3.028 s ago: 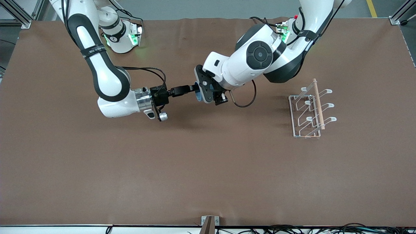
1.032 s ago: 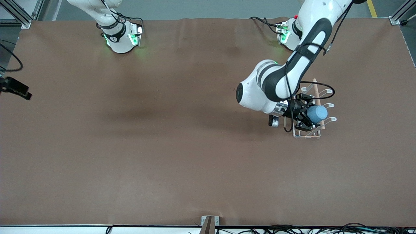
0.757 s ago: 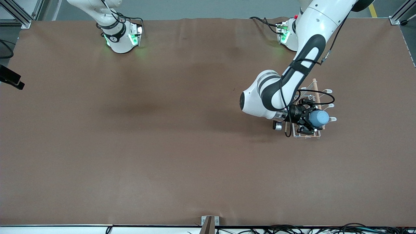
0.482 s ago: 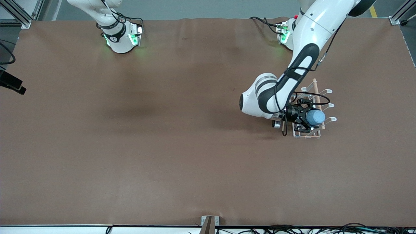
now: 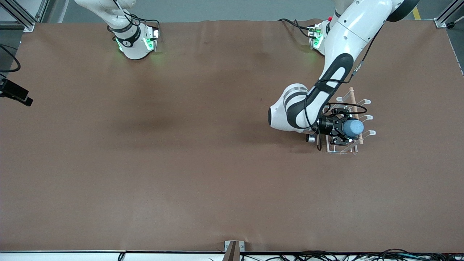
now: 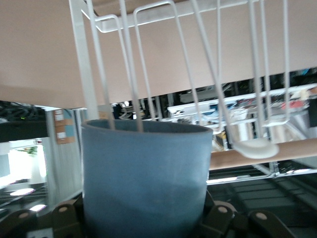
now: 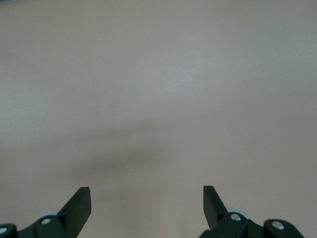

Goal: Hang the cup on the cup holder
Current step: 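Lower the blue cup onto a holder hook with the left gripper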

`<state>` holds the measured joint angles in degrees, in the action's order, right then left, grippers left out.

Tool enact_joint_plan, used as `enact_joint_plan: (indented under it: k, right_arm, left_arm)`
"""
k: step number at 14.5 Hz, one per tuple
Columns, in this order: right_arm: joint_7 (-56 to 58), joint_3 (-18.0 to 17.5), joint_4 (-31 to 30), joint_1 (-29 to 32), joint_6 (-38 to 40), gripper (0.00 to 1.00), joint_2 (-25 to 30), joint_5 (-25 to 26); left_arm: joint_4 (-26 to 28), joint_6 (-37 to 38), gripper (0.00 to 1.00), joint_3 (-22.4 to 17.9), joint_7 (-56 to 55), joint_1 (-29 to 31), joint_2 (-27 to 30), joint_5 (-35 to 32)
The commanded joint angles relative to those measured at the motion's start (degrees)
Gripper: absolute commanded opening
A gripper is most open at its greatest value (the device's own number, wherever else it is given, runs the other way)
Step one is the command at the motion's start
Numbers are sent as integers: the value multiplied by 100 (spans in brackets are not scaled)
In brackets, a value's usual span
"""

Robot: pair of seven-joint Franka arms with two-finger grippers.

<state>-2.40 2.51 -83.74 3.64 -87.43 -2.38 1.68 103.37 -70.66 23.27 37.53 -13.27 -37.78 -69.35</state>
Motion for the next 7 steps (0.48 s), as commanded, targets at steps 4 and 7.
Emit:
enact_joint_plan:
  k: [4, 7]
  right_arm:
    - [11, -40, -230, 41, -82, 100, 194, -88]
    - [11, -40, -230, 32, -47, 100, 194, -88]
  left_arm:
    - [-335, 360, 100, -16, -510, -9, 104, 475]
    - [-703, 378, 100, -16, -545, 61, 227, 597]
